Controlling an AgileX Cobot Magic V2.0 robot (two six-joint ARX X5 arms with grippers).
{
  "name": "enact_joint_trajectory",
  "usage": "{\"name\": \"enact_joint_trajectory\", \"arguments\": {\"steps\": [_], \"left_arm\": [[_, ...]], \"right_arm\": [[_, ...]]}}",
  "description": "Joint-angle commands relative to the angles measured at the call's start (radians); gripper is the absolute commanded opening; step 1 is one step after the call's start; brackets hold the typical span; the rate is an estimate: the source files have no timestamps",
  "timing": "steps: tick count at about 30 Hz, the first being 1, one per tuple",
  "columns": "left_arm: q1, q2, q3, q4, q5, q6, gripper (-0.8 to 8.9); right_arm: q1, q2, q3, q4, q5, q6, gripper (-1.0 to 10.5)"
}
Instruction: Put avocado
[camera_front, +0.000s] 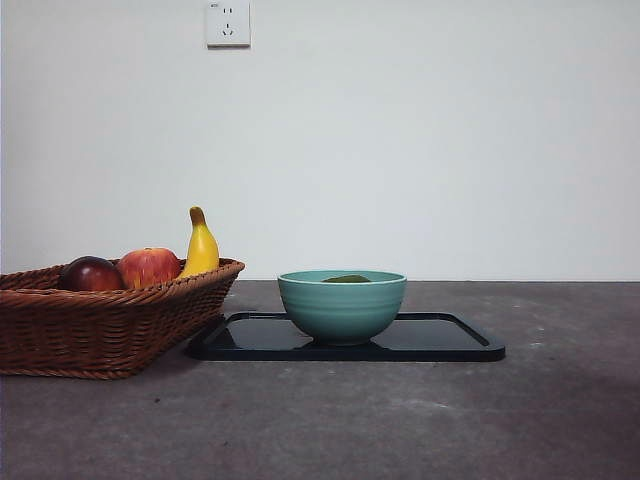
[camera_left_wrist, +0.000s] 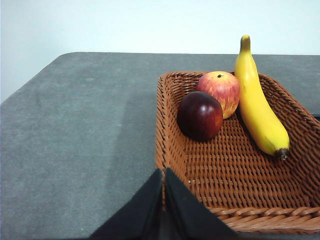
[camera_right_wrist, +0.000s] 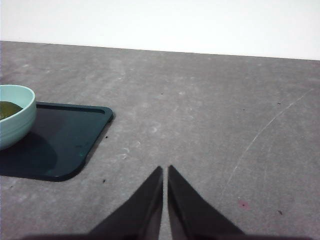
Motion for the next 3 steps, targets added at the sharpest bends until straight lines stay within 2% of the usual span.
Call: {"name": "enact_joint_trajectory", "arguments": {"steps": [1, 3], "left_arm": [[0.002, -0.002, -0.02, -0.007, -0.002, -0.007, 0.08], [0.002, -0.002, -0.02, -0.007, -0.002, -0.007, 0.08]], "right_arm": [[0.0, -0.003, -0.005, 0.005, 0.003, 0.014, 0.1], [0.0, -0.003, -0.005, 0.005, 0.003, 0.014, 0.1]]}}
